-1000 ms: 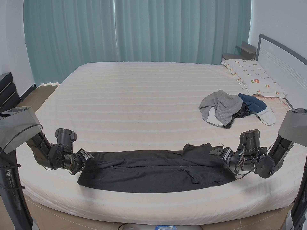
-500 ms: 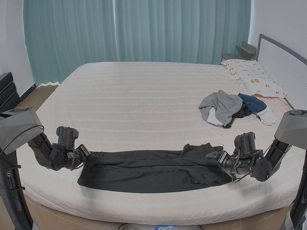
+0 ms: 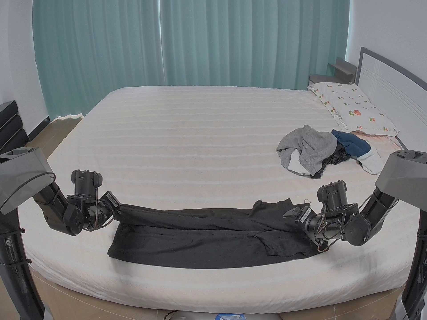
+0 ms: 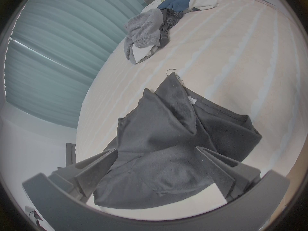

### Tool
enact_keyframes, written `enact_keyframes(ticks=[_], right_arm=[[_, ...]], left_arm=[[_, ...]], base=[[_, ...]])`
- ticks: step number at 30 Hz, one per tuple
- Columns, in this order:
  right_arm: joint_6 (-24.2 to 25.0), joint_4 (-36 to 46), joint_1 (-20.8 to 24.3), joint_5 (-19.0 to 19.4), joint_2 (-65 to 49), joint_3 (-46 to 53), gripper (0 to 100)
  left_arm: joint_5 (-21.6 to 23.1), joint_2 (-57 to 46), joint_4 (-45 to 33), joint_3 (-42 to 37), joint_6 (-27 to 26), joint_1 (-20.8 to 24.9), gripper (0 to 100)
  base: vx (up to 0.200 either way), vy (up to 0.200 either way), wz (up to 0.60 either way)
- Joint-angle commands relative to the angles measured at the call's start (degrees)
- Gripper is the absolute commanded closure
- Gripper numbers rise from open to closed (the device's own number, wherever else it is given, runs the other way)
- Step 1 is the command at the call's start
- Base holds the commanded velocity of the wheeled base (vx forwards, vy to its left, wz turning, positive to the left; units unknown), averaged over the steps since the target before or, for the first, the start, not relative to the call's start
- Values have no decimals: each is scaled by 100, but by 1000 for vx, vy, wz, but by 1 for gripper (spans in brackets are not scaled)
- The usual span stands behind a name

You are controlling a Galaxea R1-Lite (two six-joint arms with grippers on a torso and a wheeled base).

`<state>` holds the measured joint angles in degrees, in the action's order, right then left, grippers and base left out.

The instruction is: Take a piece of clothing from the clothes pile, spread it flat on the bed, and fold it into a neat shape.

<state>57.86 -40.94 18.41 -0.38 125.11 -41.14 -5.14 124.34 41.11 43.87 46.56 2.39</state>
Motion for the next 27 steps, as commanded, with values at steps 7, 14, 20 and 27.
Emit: enact_keyframes(ticks=[7, 14, 20, 27], right_arm=[[6, 15, -83, -217, 356, -280, 0], [15, 7, -101, -226, 444, -421, 100], [6, 7, -109, -217, 374, -447, 100], [24, 24, -347, -217, 356, -728, 100]], left_arm=[[31, -7, 20, -10, 20, -19, 100], [40, -7, 20, -10, 20, -19, 100], [49, -7, 20, -10, 20, -10, 100], [49, 2, 11, 69, 20, -19, 100]], base=[[0, 0, 0], [0, 0, 0], [0, 0, 0], [0, 0, 0]])
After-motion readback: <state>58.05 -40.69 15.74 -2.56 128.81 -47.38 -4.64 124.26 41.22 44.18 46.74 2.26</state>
